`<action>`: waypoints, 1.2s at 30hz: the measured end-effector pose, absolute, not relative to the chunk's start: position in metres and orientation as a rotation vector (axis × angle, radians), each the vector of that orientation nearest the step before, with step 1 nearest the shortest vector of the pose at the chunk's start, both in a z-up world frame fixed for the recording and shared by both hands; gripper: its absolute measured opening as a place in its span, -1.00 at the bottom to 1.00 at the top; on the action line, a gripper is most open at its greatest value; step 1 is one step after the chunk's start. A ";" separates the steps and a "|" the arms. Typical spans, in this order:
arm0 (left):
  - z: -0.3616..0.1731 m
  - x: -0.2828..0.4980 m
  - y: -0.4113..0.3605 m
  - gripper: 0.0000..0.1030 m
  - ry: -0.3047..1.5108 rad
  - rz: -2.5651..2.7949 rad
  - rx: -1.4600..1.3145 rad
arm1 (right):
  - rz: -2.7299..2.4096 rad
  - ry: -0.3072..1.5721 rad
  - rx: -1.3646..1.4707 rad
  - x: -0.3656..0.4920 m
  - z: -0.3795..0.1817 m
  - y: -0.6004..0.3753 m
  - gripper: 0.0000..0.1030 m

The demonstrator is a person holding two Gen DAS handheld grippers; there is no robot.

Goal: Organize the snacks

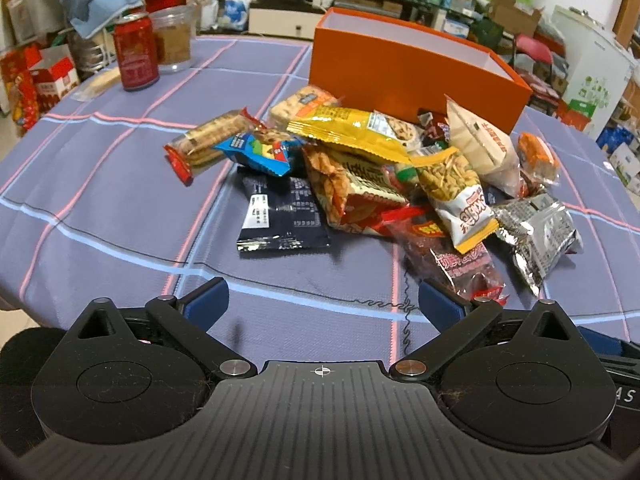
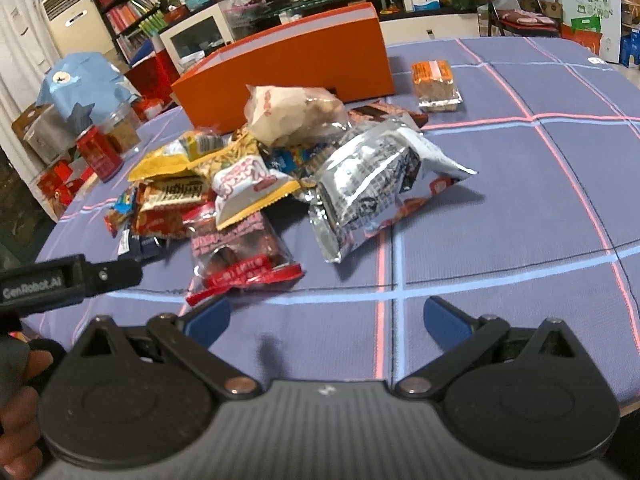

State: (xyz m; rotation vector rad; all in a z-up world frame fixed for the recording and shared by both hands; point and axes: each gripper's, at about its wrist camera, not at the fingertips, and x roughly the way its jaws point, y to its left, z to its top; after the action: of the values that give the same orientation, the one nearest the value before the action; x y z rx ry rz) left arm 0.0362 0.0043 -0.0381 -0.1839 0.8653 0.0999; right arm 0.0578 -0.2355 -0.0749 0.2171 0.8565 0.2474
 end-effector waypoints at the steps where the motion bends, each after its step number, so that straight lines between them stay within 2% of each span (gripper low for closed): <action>1: -0.039 0.037 0.004 0.44 0.869 0.100 -0.181 | 0.248 0.855 0.215 0.058 -0.075 -0.235 0.99; 36: -0.042 0.037 -0.005 0.45 0.886 0.113 -0.120 | 0.234 0.855 0.220 0.057 -0.076 -0.238 0.99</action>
State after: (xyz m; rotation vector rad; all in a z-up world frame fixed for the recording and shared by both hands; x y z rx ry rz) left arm 0.0372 -0.0047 -0.0419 -0.1203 0.8865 0.1131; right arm 0.0575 -0.2383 -0.0762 0.2197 0.8552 0.2343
